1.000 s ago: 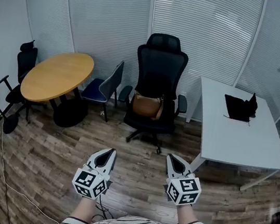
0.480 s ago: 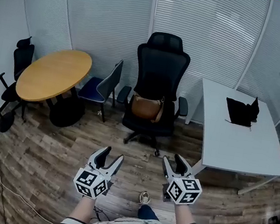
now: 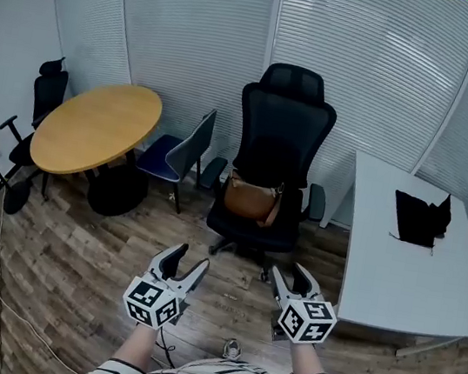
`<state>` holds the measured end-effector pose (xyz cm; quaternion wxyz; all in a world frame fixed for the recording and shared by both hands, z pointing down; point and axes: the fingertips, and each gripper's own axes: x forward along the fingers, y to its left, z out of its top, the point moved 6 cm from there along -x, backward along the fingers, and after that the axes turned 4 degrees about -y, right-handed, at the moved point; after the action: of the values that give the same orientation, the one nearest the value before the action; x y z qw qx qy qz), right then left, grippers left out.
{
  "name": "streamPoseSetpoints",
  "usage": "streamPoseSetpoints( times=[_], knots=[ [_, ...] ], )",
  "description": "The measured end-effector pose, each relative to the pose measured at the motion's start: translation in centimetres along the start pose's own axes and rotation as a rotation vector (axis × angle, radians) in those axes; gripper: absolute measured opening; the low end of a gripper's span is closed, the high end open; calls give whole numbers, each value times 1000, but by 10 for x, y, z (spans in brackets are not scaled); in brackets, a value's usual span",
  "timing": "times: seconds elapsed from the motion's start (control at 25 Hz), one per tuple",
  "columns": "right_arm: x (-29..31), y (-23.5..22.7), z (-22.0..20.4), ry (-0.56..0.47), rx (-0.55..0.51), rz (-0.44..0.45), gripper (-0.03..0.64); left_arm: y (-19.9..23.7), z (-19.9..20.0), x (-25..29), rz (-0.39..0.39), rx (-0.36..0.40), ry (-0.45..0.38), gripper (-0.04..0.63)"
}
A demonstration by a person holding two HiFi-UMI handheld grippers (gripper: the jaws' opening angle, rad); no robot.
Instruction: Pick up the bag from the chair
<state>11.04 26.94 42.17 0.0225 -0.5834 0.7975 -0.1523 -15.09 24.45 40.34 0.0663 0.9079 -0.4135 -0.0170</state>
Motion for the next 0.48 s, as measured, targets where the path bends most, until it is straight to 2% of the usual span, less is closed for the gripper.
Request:
streamPoseSetpoints(
  times=[0.48],
  knots=[
    [92, -80, 11, 82, 26, 67, 206, 39, -5, 89, 118, -11, 24, 229]
  ],
)
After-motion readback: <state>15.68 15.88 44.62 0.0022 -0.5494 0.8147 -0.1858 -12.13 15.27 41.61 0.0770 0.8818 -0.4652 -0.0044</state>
